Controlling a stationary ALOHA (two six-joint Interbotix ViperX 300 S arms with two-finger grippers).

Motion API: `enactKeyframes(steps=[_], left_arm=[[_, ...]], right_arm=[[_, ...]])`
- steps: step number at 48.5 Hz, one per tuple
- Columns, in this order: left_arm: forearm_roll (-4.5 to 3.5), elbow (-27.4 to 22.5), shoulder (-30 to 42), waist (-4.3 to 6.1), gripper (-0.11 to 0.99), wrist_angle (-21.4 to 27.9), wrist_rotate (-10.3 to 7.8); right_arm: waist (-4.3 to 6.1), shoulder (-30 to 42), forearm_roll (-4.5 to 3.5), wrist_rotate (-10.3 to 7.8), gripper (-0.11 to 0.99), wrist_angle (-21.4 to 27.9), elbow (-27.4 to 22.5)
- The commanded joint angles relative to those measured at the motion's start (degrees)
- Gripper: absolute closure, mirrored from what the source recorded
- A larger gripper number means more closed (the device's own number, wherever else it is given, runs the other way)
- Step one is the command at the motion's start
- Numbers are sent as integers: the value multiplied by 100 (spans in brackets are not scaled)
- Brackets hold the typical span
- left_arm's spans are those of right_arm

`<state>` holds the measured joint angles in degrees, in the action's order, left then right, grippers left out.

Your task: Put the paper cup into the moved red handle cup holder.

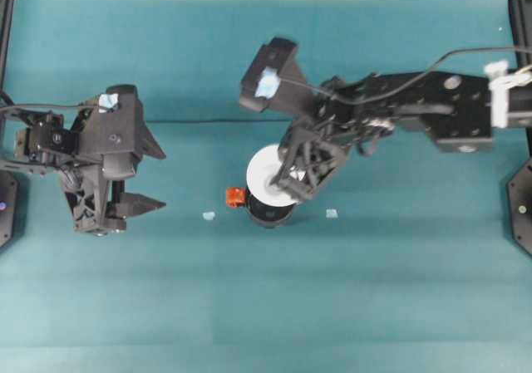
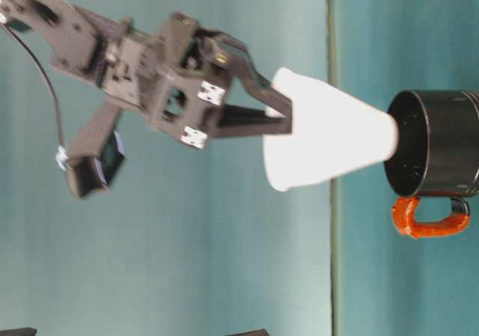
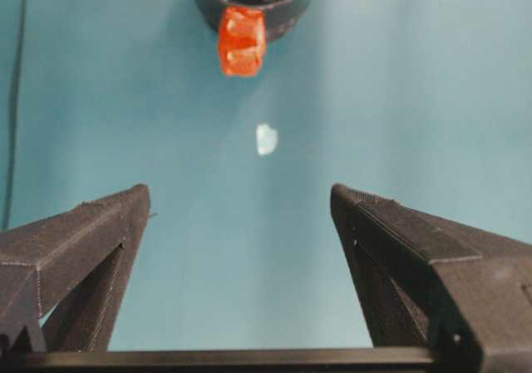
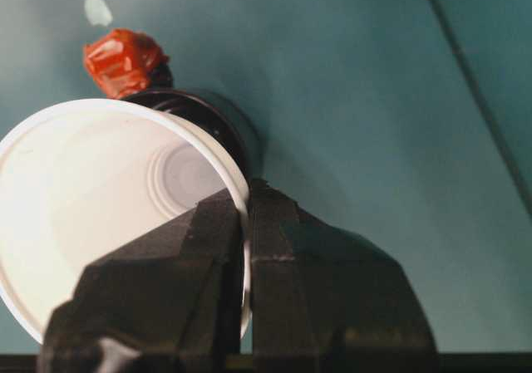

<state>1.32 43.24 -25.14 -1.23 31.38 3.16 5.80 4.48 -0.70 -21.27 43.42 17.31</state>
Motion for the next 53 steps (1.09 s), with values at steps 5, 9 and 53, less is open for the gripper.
enactKeyframes(steps=[5,9,53], left_arm=[[18,-70,-53,0,-8,-35,0],[26,-70,-44,9,-8,-35,9],[26,-88,-18,88,-8,-35,26]], right_arm=[[-79,114,0,44,99,-35,-114],[-70,176,0,44,99,-44,-97],[-88,466,18,44,98,-404,-9]])
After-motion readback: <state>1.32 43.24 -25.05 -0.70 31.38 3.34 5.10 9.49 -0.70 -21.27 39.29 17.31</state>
